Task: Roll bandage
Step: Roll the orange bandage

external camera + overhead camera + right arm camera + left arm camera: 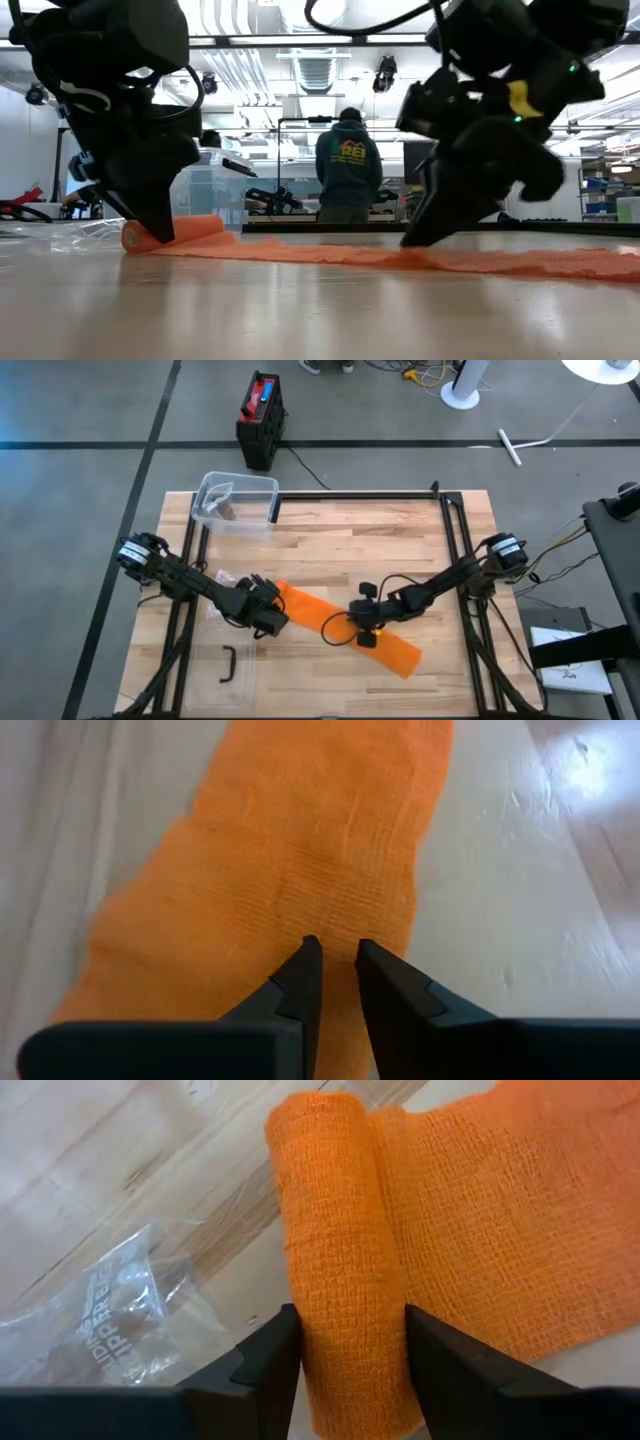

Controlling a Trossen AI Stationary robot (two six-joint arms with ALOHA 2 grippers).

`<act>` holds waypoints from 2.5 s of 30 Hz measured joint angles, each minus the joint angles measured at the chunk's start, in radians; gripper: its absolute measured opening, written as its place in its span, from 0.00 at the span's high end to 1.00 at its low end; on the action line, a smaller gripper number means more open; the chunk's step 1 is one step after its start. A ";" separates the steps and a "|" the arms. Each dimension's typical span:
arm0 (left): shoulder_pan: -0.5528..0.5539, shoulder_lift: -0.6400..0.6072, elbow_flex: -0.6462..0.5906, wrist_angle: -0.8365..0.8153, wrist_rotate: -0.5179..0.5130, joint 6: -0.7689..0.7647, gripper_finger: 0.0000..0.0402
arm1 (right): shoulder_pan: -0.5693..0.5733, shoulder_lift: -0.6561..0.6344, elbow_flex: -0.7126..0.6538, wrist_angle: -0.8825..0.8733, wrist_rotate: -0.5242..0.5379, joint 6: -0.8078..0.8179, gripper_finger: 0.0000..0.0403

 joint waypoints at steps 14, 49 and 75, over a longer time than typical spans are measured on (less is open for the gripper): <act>-0.001 -0.075 -0.003 -0.043 -0.026 0.103 0.48 | 0.008 -0.095 -0.001 0.100 0.026 -0.071 0.84; 0.020 -0.067 -0.054 -0.040 -0.099 -0.143 0.54 | 0.113 0.053 -0.020 0.149 -0.034 0.145 0.85; -0.054 -0.376 -0.362 0.325 -0.210 -0.306 0.47 | 0.095 -0.069 -0.006 0.201 -0.027 -0.028 0.45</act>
